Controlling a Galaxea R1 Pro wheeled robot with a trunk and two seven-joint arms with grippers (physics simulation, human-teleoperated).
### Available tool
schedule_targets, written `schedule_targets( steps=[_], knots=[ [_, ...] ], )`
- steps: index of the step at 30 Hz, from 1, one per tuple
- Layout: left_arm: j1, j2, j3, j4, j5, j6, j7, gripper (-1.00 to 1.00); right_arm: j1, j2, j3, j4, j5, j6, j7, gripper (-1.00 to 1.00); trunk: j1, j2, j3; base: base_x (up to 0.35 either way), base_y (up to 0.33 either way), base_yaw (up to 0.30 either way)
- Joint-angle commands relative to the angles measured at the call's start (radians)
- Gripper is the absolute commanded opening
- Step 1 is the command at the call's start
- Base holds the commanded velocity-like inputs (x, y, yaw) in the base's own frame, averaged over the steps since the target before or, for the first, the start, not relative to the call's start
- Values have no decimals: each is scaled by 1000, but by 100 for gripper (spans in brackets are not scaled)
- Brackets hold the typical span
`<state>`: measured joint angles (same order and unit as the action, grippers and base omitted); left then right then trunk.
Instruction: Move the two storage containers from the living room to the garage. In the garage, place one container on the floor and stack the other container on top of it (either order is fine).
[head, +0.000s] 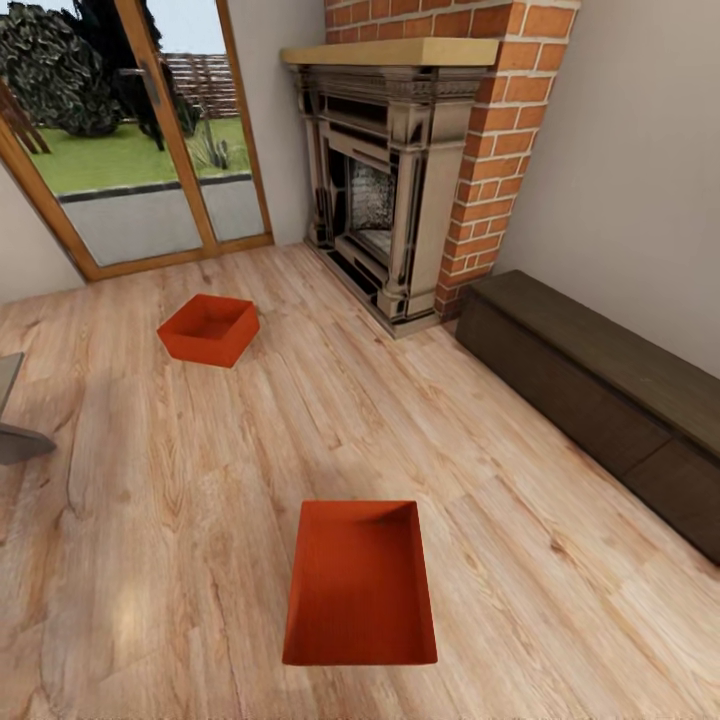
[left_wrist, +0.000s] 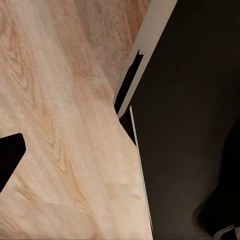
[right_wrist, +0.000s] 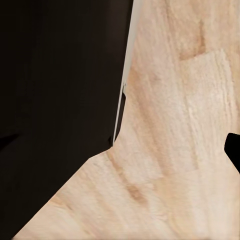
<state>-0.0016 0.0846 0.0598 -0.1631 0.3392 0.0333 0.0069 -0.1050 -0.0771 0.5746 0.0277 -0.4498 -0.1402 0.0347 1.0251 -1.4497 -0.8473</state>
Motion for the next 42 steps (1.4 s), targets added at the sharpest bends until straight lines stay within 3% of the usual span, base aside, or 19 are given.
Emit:
schedule_targets(
  steps=[1, 42],
  knots=[
    [0, 0, 6, -2, 0, 4, 1, 100, -1, 0, 8, 3, -10, -5, 4, 100, 0, 0, -2, 0, 0, 0],
    [0, 0, 6, -2, 0, 4, 1, 100, -1, 0, 9, 3, -10, -7, 4, 100, 0, 0, -67, 0, 0, 0]
  ],
)
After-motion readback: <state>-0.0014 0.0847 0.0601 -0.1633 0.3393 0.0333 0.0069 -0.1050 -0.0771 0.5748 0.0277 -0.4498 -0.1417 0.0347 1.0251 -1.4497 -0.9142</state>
